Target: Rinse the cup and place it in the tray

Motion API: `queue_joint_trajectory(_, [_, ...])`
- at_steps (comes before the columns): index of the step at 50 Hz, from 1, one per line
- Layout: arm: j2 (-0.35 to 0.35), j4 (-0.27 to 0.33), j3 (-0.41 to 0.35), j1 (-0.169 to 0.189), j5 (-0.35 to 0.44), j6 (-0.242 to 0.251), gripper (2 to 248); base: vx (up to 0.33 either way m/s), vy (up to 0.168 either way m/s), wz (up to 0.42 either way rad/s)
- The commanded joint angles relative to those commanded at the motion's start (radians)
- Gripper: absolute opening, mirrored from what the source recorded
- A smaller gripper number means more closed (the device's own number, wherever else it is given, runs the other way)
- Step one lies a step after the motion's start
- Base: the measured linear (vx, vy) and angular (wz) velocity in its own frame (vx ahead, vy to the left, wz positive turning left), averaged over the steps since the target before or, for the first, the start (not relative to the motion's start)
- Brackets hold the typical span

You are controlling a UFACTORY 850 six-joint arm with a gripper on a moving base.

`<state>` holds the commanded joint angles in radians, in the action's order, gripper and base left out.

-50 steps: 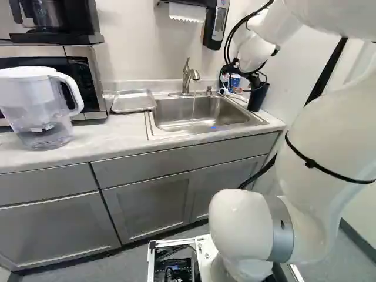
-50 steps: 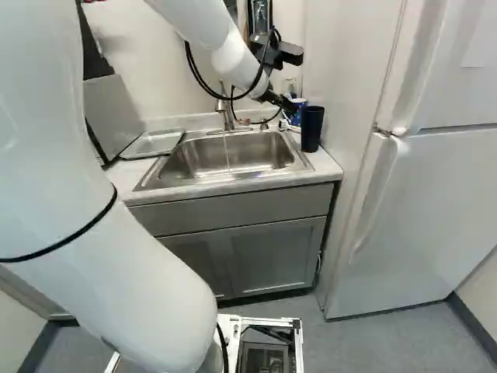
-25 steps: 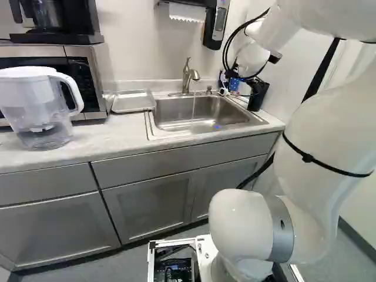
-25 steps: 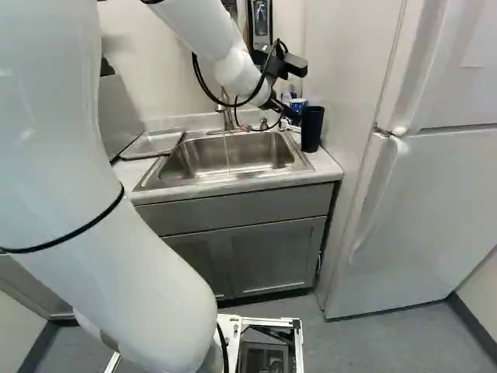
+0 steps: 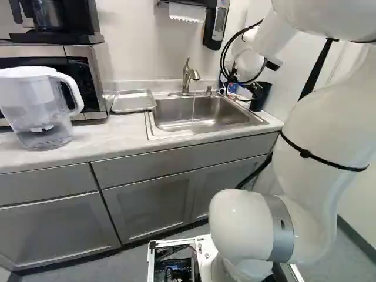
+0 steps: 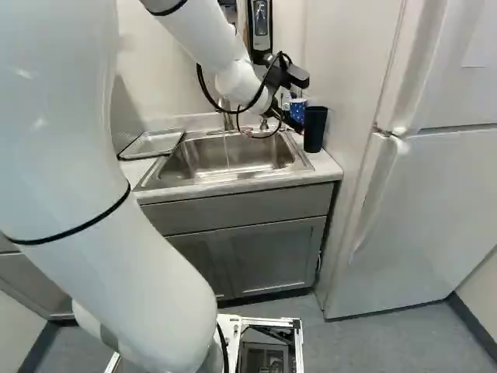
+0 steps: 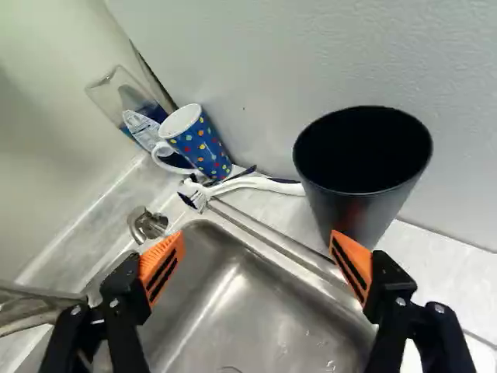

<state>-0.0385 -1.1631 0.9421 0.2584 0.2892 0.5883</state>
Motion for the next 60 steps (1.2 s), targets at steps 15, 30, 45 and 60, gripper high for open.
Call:
queue_joint_trajectory(15, [-0.022, -0.053, -0.01, -0.005, 0.06, 0.0, 247, 0.0, 0.0, 0.0])
queue_joint_trajectory(30, [-0.026, -0.071, -0.017, -0.012, 0.091, 0.0, 247, 0.0, 0.0, 0.0])
queue_joint_trajectory(45, [-0.003, -0.071, -0.044, -0.019, 0.142, 0.0, 247, 0.0, 0.0, 0.0])
queue_joint_trajectory(60, [-0.022, -0.071, -0.056, -0.018, 0.206, 0.0, 247, 0.0, 0.0, 0.0])
